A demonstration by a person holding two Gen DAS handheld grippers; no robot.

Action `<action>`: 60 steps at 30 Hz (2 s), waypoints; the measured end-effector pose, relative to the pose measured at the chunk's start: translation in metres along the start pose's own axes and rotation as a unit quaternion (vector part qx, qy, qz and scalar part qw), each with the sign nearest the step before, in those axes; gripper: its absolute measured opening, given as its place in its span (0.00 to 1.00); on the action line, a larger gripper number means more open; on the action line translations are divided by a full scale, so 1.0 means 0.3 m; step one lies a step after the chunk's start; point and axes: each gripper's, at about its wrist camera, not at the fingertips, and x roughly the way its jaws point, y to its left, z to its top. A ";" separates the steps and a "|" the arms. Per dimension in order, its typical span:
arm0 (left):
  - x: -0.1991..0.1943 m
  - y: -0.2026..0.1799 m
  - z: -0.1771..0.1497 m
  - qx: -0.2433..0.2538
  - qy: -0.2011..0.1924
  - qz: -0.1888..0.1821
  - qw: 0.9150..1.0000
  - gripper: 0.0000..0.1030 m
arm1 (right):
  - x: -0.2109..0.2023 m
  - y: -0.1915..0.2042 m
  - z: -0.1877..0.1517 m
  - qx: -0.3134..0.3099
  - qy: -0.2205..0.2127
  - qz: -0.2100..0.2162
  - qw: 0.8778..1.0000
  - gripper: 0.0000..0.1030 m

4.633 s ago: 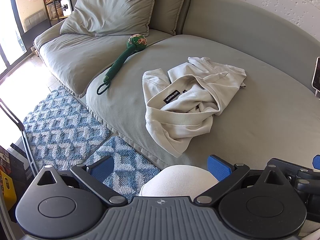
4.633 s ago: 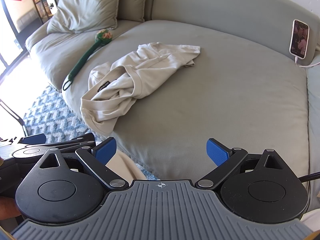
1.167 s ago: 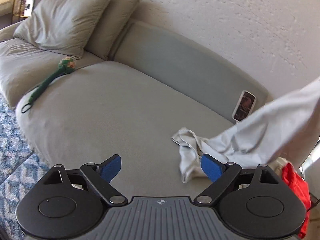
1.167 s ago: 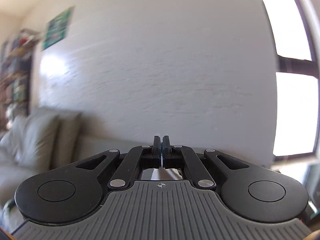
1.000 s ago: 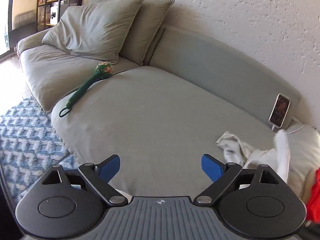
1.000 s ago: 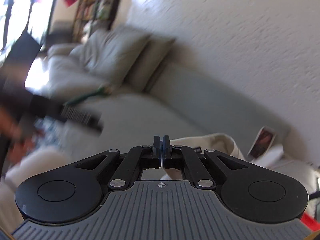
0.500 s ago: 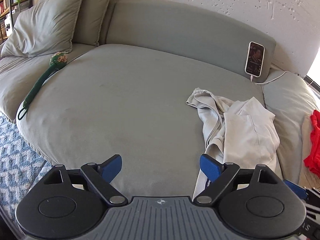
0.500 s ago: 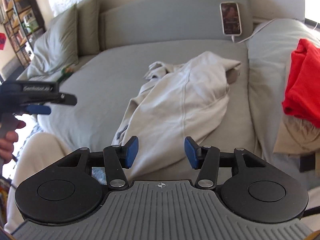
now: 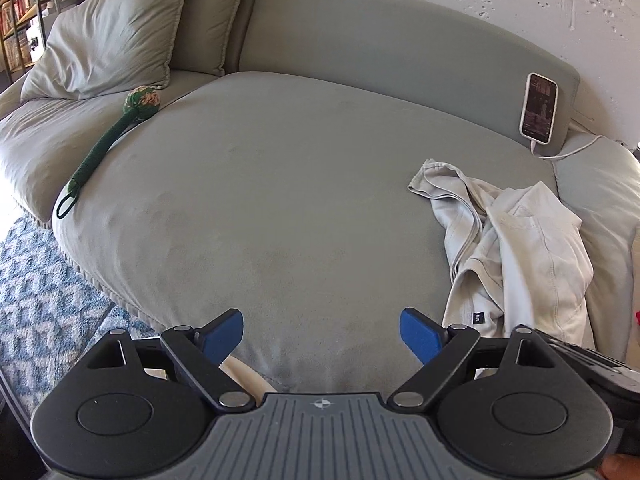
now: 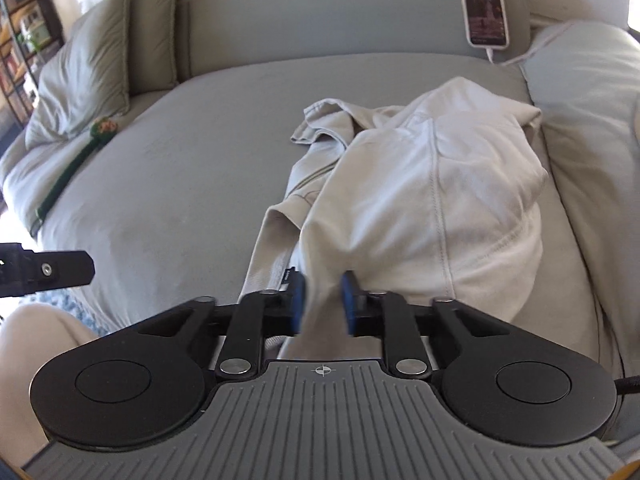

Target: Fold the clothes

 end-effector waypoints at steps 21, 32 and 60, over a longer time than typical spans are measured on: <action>0.406 -0.355 0.267 0.089 0.118 -0.259 0.954 0.54 | -0.169 -0.435 -0.203 0.243 0.037 -0.029 0.969 0.07; 0.500 -0.392 0.252 0.097 0.170 -0.237 0.952 0.16 | -0.156 -0.462 -0.210 0.254 0.043 -0.013 0.966 0.07; -0.009 0.161 0.085 -0.190 -0.014 -0.181 0.965 0.01 | -0.266 -0.432 -0.266 0.330 0.039 0.065 0.941 0.40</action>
